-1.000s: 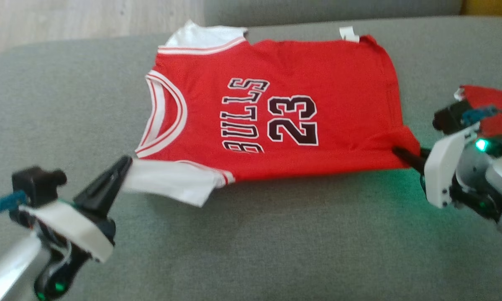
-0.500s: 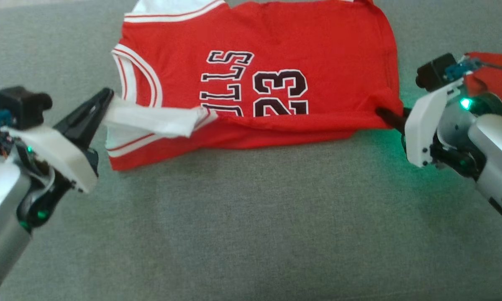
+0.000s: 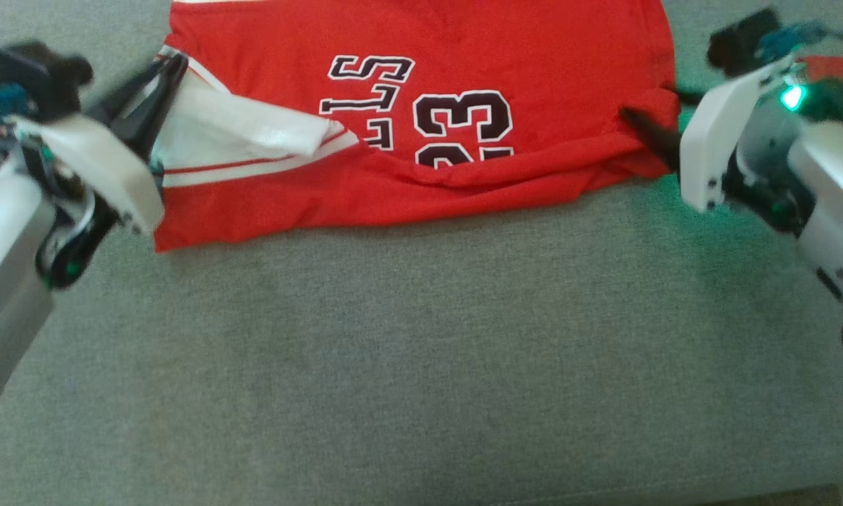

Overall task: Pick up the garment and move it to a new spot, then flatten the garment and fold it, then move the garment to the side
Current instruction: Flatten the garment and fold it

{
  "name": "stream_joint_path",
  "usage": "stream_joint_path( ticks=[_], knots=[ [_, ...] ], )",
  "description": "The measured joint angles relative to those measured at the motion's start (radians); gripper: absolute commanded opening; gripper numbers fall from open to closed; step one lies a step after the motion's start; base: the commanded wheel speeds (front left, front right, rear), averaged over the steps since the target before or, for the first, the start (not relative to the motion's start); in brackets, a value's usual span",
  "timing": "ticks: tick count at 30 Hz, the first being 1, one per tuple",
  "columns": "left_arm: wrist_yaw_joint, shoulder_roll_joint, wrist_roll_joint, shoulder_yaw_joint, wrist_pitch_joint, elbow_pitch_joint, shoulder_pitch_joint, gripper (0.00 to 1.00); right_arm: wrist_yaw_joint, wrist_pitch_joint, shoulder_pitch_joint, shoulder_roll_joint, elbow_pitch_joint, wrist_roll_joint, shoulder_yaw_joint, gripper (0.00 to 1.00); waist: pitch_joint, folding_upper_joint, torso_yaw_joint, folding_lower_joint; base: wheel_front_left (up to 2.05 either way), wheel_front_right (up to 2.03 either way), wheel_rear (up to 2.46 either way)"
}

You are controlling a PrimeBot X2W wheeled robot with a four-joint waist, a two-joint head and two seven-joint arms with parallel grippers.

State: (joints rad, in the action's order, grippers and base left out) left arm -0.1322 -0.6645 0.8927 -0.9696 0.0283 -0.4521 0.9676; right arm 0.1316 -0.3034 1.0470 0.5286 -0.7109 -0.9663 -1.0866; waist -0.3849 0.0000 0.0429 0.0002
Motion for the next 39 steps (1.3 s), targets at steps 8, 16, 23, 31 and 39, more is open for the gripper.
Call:
stream_joint_path(
  ticks=[8,16,23,31,39],
  knots=[
    [0.044,0.132,-0.039,0.104,-0.268,-0.166,0.081,1.0,0.0,0.248,0.053,-0.058,-0.121,0.055,0.064,1.0,0.014,0.0,-0.009,-0.0002,0.0,0.0,0.0],
    [0.094,0.208,-0.177,0.415,-0.286,0.012,-0.025,1.0,0.0,0.531,0.038,-0.077,-0.171,0.074,0.173,1.0,0.068,0.0,-0.028,-0.0002,0.0,0.0,0.0],
    [0.103,0.317,-0.352,0.622,-0.286,0.201,-0.356,1.0,0.0,0.555,-0.119,-0.14,-0.046,0.288,0.551,1.0,0.139,0.0001,-0.03,-0.0003,0.0,0.0,0.0],
    [0.086,0.494,-0.49,0.784,-0.286,0.313,-0.614,1.0,0.0,0.559,-0.58,-0.392,0.216,0.673,0.966,1.0,0.205,0.0001,-0.018,-0.0004,0.0,0.0,0.0],
    [0.046,0.593,-0.585,0.873,-0.286,0.313,-0.78,1.0,0.0,0.559,-0.767,-0.464,0.364,0.782,1.087,1.0,0.233,0.0001,-0.007,-0.0004,0.0,0.0,0.0]
  ],
)
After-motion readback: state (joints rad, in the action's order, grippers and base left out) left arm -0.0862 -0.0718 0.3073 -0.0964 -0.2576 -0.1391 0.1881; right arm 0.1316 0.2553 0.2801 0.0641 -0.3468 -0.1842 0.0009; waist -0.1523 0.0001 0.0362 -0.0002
